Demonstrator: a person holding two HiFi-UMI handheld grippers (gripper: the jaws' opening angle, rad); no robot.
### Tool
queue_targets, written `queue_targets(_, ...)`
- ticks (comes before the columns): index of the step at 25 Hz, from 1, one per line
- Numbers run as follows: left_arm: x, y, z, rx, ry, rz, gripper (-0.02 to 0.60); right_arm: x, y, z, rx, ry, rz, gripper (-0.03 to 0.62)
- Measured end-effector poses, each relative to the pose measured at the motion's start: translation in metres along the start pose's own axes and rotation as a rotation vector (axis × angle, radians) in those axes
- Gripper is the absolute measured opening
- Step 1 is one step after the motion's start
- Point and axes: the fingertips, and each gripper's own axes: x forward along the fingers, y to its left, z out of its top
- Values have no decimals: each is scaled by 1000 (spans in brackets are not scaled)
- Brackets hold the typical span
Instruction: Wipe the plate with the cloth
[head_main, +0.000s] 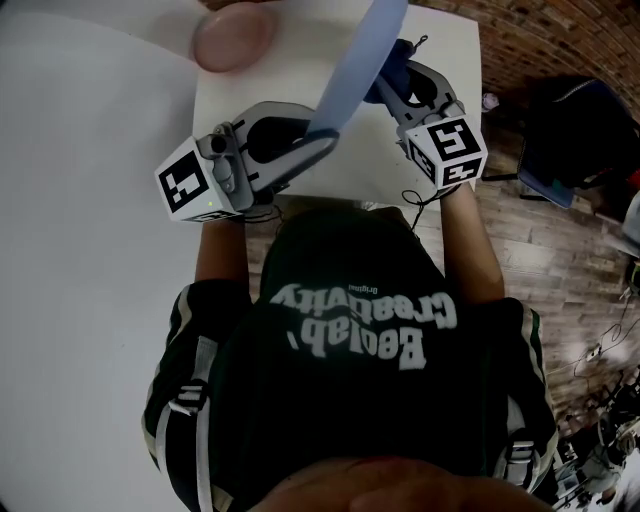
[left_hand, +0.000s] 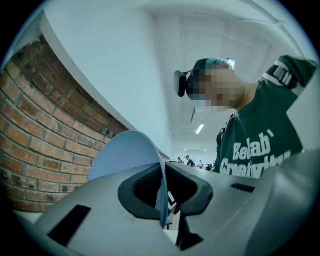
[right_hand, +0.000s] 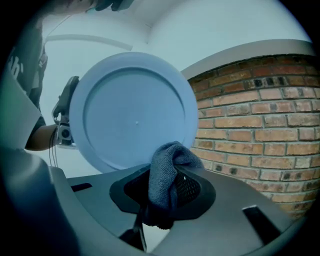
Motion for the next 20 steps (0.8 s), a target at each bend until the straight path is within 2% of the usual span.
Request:
queue_targets(6,3,21,-12,-10,23,64,21,0,53,-4,-39,11,145,89)
queue_targets(10,1,34,-21,-31,33,104,21,-7,71,6,-54,-3,193,89)
queue_targets(15,-9,43,-32,-63,29,141,21,-18,81,32,-73,-75,214,89)
queue_targets(20,-8,39,-45,-85,11,120,21,-30,68,40,-70,-124,175,89)
